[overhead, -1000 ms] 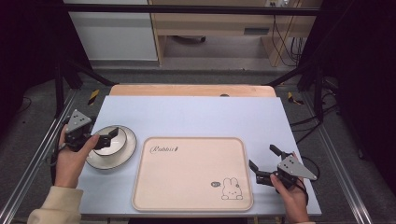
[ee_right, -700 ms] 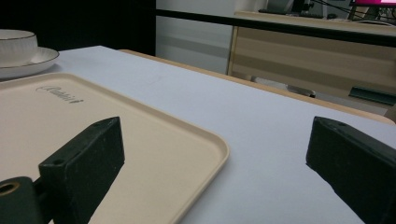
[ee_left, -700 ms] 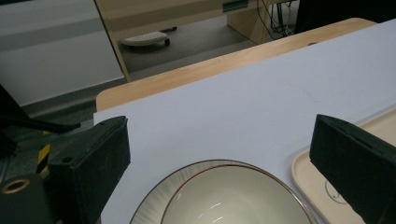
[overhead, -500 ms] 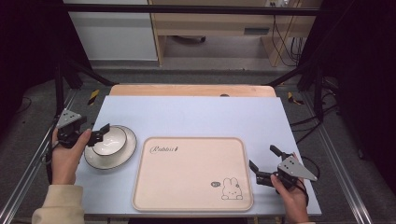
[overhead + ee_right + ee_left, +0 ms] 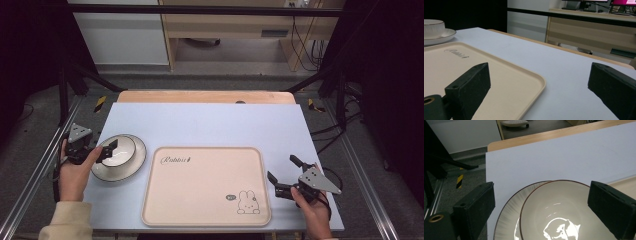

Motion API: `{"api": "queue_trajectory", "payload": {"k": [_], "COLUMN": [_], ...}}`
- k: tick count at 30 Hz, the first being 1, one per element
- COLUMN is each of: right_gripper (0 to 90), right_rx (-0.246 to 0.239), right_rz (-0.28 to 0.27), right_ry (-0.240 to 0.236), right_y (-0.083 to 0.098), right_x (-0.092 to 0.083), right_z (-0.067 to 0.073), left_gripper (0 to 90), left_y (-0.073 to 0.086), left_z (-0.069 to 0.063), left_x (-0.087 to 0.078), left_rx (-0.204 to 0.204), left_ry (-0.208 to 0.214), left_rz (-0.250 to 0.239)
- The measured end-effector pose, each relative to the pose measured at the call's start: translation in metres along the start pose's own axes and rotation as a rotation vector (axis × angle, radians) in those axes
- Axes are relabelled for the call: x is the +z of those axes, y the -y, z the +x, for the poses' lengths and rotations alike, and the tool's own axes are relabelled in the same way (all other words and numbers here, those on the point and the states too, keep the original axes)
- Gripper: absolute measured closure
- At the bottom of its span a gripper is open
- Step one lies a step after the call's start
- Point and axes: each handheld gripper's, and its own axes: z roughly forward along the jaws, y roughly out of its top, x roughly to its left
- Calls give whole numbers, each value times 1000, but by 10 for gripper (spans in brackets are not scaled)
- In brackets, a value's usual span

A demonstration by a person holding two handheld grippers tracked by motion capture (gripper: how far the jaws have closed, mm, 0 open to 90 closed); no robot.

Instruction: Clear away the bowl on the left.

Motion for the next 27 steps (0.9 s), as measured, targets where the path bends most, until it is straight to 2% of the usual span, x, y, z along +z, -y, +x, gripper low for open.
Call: {"api": "queue_trajectory", "payload": {"k": [6,10,23,27], "right_gripper": [44,45,45,45], "right_rx": [1,1,3,2], "right_rz": [0,-3,-3,-2], "right_ry": [-1,-1,-2,-3], "right_y": [-1,-1,-1,-1], "right_x": [-1,-1,-1,-1], "right_z": [0,0,0,0], "left_gripper": [95,132,241,291], "left_y": [3,6,13,14], "left_z": [3,6,9,9], "left_x": [-1,0,3,5], "left_rx": [-11,-41,-75,-78], "left_ry": [-29,-47,-65,-57], "left_rz": [24,39,84,105]}}
